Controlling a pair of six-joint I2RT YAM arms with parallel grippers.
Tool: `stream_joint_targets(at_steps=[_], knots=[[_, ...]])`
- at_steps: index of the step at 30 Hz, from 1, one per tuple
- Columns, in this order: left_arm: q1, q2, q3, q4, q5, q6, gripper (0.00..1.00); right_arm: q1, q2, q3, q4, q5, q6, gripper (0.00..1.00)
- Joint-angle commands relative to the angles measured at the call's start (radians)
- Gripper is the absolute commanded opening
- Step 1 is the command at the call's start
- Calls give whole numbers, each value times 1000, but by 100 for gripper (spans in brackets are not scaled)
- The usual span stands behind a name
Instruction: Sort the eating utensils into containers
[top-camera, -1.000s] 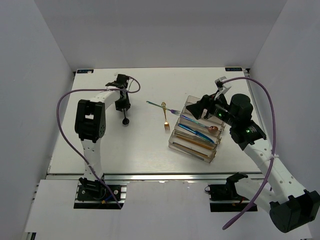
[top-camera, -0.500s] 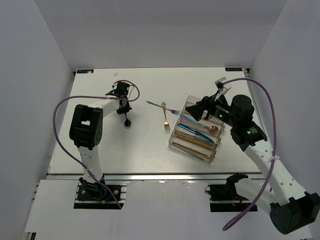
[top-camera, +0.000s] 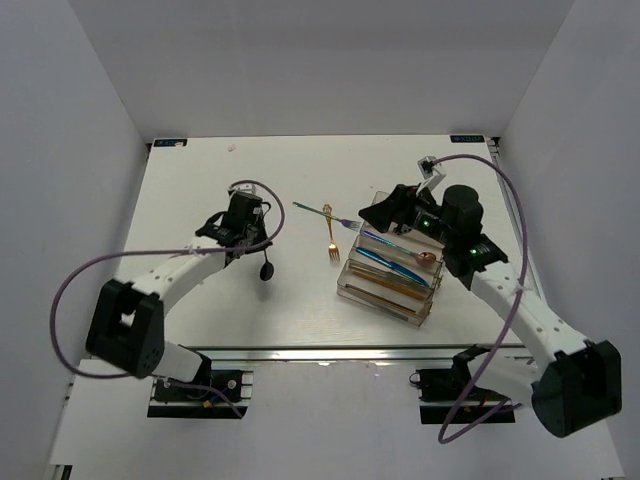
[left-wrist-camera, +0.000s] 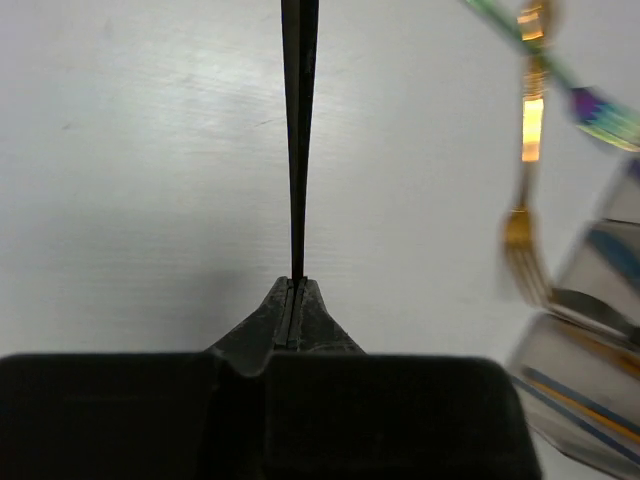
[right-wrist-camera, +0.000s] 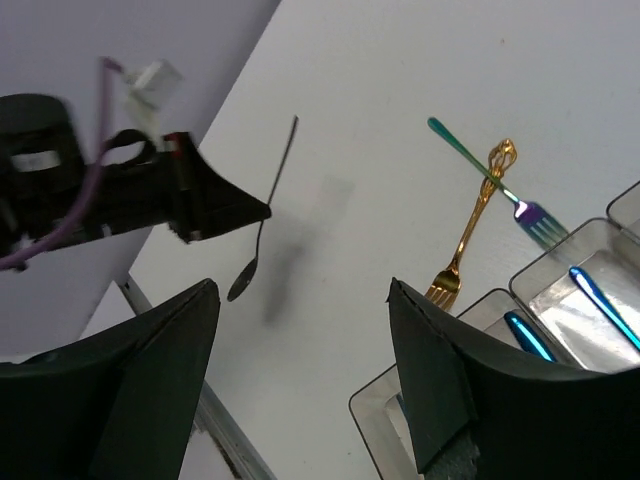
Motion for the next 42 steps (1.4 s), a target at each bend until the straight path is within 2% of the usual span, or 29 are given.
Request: stream_joint_targets(at_steps=[1, 2, 3, 6, 7, 10, 12, 16, 23, 30, 31, 34, 35, 36, 37, 38, 39, 40, 42], knots=[[-5, -132, -68, 131, 171, -2, 0, 27, 78, -32, 189, 43, 184, 73], [-6, -149, -84, 153, 212, 0, 0, 41, 100, -28, 207, 57, 200, 73], [-6, -167, -99, 200, 319, 0, 0, 88, 126, 13, 214, 71, 197, 73], [-8, -183, -115, 242, 433, -11, 0, 201, 262, 128, 152, 161, 133, 74], [-9, -191, -119, 257, 450, -23, 0, 221, 293, 206, 130, 192, 131, 74], [-14, -223, -128, 319, 504, -37, 0, 271, 383, 294, 100, 243, 163, 74], [-15, -249, -141, 362, 529, -45, 0, 304, 431, 357, 36, 348, 162, 72], [-15, -273, -162, 383, 553, -46, 0, 337, 482, 402, -22, 468, 156, 70], [-17, -286, -188, 460, 584, -53, 0, 343, 572, 460, 9, 354, 122, 59], [-17, -304, -190, 475, 602, -54, 0, 344, 654, 528, -2, 301, 122, 47], [-17, -306, -190, 475, 602, -54, 0, 346, 661, 532, -2, 284, 122, 44], [-17, -306, -168, 433, 576, -43, 2, 344, 672, 535, 17, 238, 91, 7], [-17, -306, -158, 416, 564, -36, 15, 341, 667, 537, 23, 235, 76, 0], [-17, -312, -147, 397, 531, -24, 34, 338, 661, 537, 21, 228, 51, 0], [-17, -319, -126, 327, 504, -19, 73, 322, 651, 544, -9, 226, -23, 0], [-17, -330, -107, 290, 475, -8, 90, 303, 641, 551, -28, 227, -60, 0], [-17, -353, -87, 243, 417, 25, 98, 282, 631, 554, -41, 212, -100, 0], [-17, -367, -66, 142, 382, 48, 98, 221, 618, 557, -54, 139, -183, 0], [-17, -391, -6, 40, 304, 128, 98, 156, 594, 577, -133, 47, -293, 0]])
